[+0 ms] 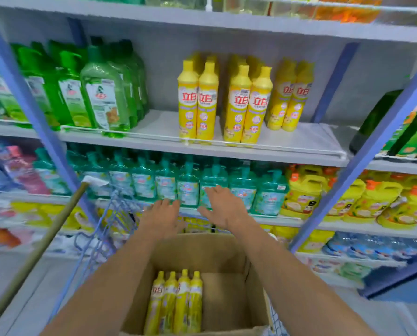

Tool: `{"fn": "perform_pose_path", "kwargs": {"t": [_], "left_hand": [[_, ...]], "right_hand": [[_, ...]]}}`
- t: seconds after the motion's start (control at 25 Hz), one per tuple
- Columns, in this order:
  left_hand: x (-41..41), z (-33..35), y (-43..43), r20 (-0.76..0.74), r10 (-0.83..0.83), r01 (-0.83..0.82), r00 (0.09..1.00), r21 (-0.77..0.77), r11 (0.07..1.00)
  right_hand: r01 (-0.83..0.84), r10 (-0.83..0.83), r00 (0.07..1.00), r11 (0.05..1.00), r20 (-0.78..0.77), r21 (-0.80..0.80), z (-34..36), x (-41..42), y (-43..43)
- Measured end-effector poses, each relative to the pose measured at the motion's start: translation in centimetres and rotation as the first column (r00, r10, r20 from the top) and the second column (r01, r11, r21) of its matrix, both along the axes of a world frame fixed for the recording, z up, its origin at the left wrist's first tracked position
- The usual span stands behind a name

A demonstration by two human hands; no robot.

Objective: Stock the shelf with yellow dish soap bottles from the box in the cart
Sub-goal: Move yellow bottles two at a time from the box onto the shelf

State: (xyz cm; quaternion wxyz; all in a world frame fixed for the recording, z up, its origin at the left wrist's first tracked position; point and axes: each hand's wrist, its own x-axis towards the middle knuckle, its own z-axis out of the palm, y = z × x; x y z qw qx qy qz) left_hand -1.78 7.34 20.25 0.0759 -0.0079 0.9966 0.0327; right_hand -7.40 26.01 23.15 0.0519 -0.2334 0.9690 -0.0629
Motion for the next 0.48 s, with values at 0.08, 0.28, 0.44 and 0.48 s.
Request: {"fn": "perform_pose_path", "kwargs": {"t": [0.08,0.28,0.44,0.48], "left_hand": [[0.8,-3.4,-0.5,0.08,0.056,-0.058,0.995,0.027,0.998],[1.8,-9.7,-0.4,0.195,0.11,-0.116,0.975,0.022,0.993],[1.8,-16.1,-0.1,0.311,0.108,-0.137,0.944,0.071,0.988],[1.9,-17.9,0.0,0.34,0.098,-0.135,0.935,0.087,0.987]], "right_hand": [[-0.008,0.006,0.998,1.0,0.066,0.019,-3.3,0.1,-0.7],[-0.012,0.001,0.978,0.999,0.206,0.049,-10.9,-0.1,-0.9],[0.013,-0.041,0.941,0.996,0.335,0.086,-17.9,0.4,-0.5],[0.022,-0.056,0.929,0.995,0.365,0.095,-19.7,0.6,-0.5]]}}
